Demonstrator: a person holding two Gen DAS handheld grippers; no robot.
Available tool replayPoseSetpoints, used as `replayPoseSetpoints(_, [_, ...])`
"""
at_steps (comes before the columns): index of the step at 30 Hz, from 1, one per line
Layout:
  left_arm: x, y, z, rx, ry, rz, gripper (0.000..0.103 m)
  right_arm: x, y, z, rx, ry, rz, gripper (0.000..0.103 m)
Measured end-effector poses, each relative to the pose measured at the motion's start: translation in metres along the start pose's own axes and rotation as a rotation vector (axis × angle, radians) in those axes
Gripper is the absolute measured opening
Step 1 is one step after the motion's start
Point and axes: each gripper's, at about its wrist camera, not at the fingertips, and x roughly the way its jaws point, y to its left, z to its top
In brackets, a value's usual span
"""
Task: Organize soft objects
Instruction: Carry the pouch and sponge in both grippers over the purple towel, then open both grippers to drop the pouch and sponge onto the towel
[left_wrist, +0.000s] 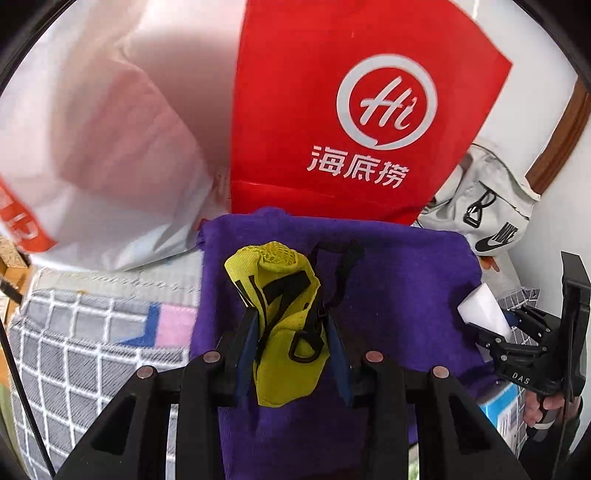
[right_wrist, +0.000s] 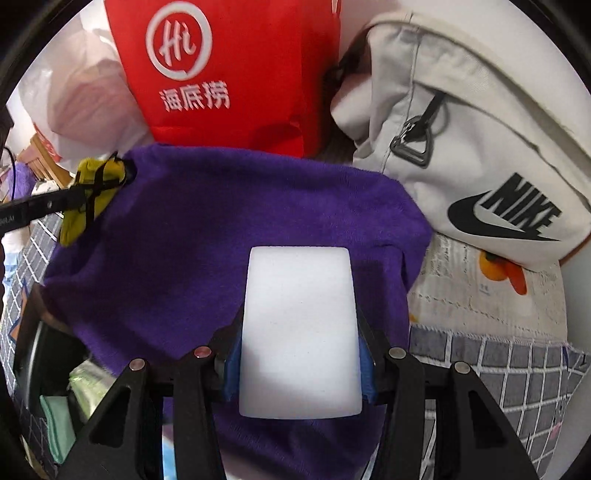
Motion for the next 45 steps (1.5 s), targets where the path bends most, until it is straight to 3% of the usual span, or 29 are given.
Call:
replayPoseSetpoints(3, [0.015,-0.001,0.005,-0.013,0.024,-0.045,0.035,0.011,-0.003,0.002,0.0,0.029,0.01,0.05])
replayPoseSetpoints(9, [0.035,0.0,0.014,-0.033,0.049,-0.062,0.038,0.02,-0.004,0.004,-0.019,0.052,0.006,0.05])
replayPoseSetpoints(13, [0.042,0.007,0.018,-0.052,0.073,-0.077,0.044,0.025,-0.008,0.005,-0.004,0.066,0.016,0.05])
replayPoseSetpoints(15, [0.043,0.008,0.018,-0.055,0.079,-0.077,0.053,0.025,-0.008,0.004,-0.011,0.066,0.011,0.051])
replayPoseSetpoints(17, [0.043,0.008,0.018,-0.057,0.084,-0.056,0.073,0.024,-0.007,0.004,-0.027,0.065,0.009,0.056])
replayPoseSetpoints(19, [0.043,0.004,0.017,-0.044,0.093,-0.027,0.078,0.022,-0.003,0.002,-0.04,0.06,0.018,0.065])
replayPoseSetpoints(22, [0.042,0.002,0.015,-0.038,0.12,0.006,0.079,0.018,0.008,0.005,-0.058,0.035,-0.022,0.084])
replayPoseSetpoints(27, [0.035,0.0,0.007,-0.049,0.161,0.037,0.079,0.0,0.007,0.001,-0.035,0.0,-0.028,0.086])
replayPoseSetpoints(31, [0.016,0.001,0.001,-0.067,0.112,0.039,0.079,-0.019,-0.004,-0.002,0.031,-0.019,0.036,0.087])
replayPoseSetpoints(35, [-0.016,-0.001,-0.007,-0.067,0.018,-0.002,0.079,-0.047,-0.003,-0.015,0.045,-0.065,0.011,0.087])
replayPoseSetpoints(40, [-0.068,-0.007,-0.03,-0.01,-0.072,0.021,0.079,-0.087,0.009,-0.036,0.044,-0.122,0.01,0.086])
replayPoseSetpoints(45, [-0.097,-0.022,-0.058,-0.028,-0.055,-0.009,0.079,-0.119,0.031,-0.068,0.059,-0.167,0.036,0.086])
